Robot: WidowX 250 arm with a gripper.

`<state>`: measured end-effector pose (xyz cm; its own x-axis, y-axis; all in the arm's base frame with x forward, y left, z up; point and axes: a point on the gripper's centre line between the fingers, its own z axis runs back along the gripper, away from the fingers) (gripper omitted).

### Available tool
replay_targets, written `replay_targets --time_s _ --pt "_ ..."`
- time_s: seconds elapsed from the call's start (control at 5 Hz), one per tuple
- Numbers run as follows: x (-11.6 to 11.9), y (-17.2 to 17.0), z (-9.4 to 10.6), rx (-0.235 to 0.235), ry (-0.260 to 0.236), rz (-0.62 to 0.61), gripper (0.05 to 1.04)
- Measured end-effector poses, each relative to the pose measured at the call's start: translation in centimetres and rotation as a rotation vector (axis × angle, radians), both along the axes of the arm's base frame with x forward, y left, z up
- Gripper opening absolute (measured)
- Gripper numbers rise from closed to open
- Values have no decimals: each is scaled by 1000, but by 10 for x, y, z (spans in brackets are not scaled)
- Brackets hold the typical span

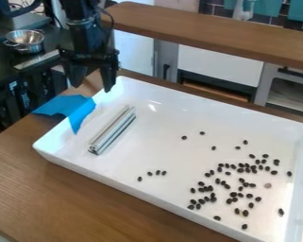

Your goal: Sweep into pile

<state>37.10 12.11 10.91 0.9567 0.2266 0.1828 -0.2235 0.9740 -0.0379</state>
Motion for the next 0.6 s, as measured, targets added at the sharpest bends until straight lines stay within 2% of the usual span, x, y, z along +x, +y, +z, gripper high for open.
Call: replay_targets --time_s 0.2,0.6 --pt "-1 -1 -14 -14 34 4 1000" --pt "1 -1 -31 -21 43 5 1000"
